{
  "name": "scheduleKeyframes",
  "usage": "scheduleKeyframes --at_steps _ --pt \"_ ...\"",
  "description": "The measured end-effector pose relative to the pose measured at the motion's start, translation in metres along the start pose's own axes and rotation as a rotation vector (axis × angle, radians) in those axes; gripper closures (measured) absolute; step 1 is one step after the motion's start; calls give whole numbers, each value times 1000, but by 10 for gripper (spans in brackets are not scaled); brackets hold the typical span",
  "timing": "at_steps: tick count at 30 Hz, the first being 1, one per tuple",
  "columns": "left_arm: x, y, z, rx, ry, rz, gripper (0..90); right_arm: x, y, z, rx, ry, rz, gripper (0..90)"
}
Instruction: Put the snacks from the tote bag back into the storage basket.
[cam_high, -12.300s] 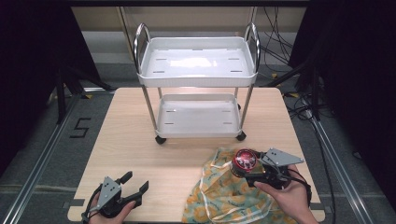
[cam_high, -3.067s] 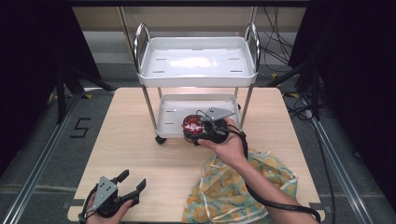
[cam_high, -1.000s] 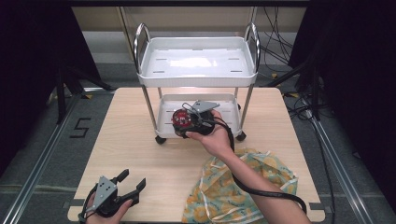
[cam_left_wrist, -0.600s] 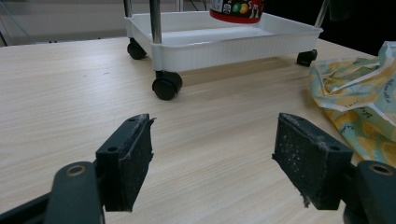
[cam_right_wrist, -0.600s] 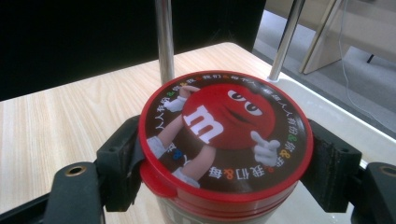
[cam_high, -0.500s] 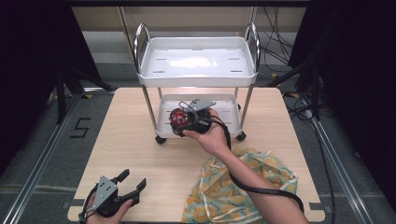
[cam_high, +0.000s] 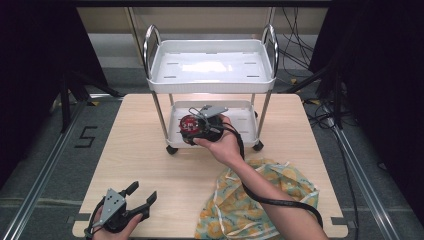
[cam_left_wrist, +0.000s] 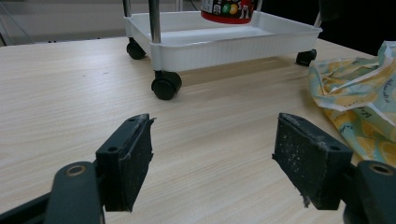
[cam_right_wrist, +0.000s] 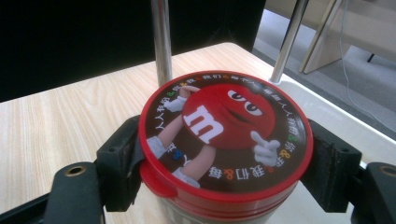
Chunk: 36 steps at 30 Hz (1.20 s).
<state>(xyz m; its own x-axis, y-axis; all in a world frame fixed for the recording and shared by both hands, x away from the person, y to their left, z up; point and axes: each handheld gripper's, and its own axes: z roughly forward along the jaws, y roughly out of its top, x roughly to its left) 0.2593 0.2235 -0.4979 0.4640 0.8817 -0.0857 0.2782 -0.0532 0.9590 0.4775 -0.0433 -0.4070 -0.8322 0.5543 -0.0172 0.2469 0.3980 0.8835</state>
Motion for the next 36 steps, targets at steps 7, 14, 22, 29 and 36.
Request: scheduleKeyframes --at_steps 7,14,22,29,36 --pt "0 0 0 -1 4 -6 272 -1 0 4 7 7 -5 265" --pt "0 0 0 0 2 -6 272 -3 0 8 0 -7 -11 265" --pt "0 0 0 0 1 -6 272 -5 1 12 5 -8 1 265" --pt "1 0 -1 2 3 -5 272 -5 2 16 21 9 17 265" --pt "0 0 0 2 3 -5 272 -6 3 19 22 7 21 265"
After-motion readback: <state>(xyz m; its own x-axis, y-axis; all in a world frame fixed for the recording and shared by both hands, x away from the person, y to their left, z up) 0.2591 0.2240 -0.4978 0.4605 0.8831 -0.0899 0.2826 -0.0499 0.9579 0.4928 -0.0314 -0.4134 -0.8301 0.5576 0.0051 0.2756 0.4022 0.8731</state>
